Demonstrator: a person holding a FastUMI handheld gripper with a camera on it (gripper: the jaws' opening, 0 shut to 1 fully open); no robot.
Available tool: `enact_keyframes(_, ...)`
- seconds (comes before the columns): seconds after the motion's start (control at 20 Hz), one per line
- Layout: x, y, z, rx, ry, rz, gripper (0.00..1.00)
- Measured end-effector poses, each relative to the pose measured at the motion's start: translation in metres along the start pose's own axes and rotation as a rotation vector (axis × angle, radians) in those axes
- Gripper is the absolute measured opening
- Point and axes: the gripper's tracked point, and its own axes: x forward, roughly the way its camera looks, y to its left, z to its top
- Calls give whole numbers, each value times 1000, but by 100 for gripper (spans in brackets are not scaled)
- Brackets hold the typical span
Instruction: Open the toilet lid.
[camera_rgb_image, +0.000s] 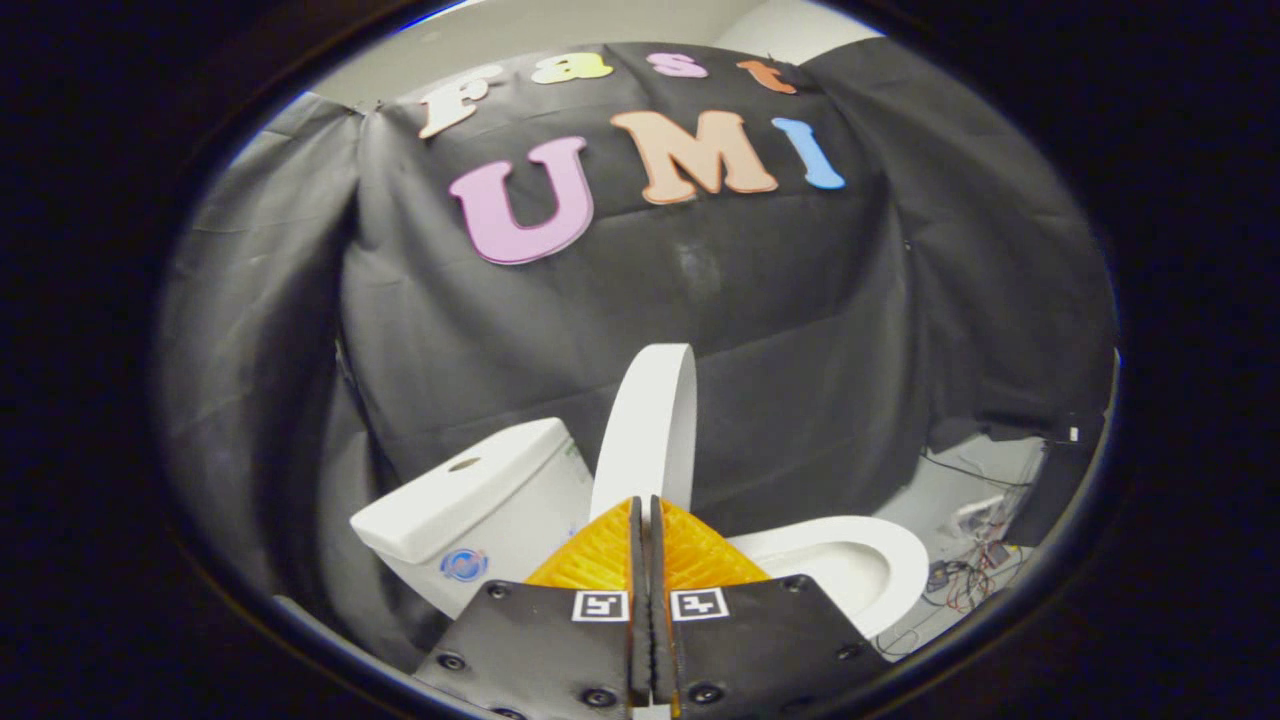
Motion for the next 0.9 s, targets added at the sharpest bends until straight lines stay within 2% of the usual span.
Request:
enact_keyframes(0.3,12,56,-4,-5,0,176,1)
enact_keyframes(0.9,27,130,-38,-27,58,413,1)
